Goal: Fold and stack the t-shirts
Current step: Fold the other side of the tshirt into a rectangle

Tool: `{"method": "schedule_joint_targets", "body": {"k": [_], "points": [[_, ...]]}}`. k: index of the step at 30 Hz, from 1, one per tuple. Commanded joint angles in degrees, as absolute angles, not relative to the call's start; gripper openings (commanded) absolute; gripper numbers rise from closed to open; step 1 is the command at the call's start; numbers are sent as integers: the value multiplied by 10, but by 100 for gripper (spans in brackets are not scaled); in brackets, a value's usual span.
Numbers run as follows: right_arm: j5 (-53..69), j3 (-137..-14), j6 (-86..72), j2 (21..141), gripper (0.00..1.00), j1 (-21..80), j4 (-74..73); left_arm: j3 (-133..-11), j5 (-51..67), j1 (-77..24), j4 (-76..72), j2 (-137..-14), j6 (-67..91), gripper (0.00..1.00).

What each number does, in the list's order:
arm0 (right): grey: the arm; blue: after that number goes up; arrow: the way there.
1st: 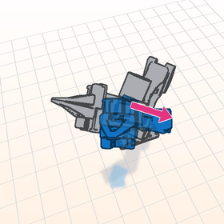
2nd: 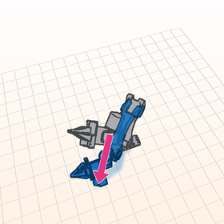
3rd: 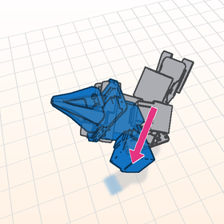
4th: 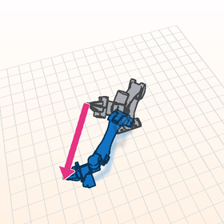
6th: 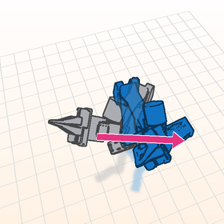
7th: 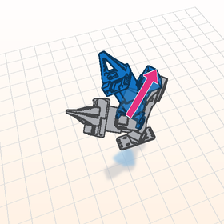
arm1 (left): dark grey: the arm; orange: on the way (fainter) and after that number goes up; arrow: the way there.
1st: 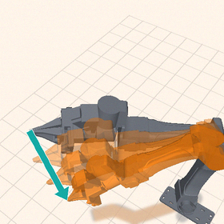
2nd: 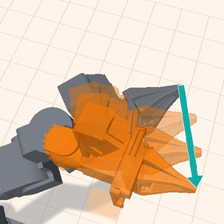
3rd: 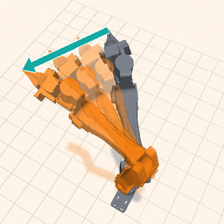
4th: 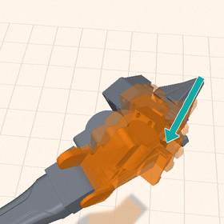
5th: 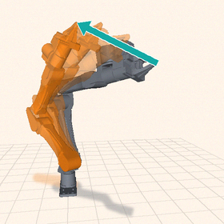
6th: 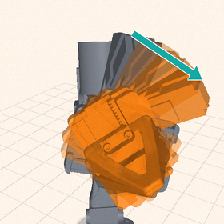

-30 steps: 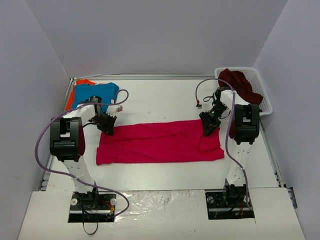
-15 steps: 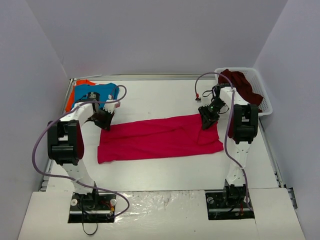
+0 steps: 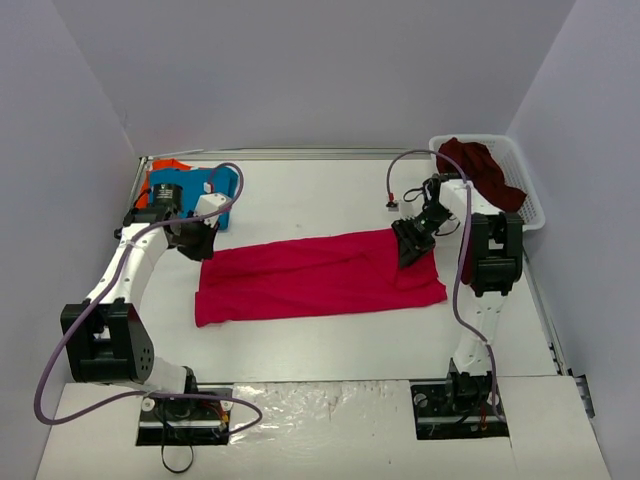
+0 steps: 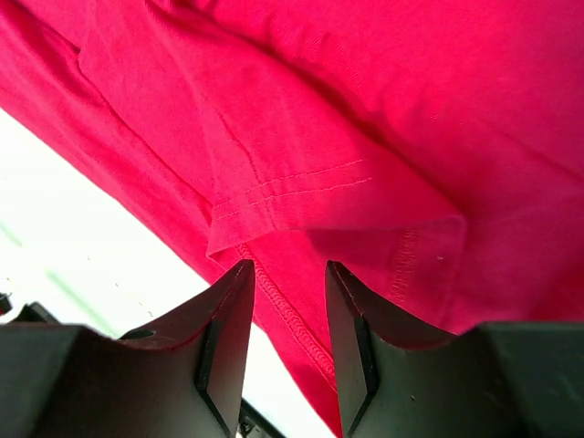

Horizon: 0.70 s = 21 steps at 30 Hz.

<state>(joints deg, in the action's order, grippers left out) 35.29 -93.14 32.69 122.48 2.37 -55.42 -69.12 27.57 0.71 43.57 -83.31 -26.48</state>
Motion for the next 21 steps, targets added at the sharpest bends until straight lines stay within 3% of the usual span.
{"method": "schedule_joint_targets", "body": {"k": [1,21], "points": [[385,-920,343,1214,33,27,-579,-677,290,6,464,-809,-258,2],[368,-949,323,1249,32,81,-560,-638,289,7,447,-788,-254,2]]}}
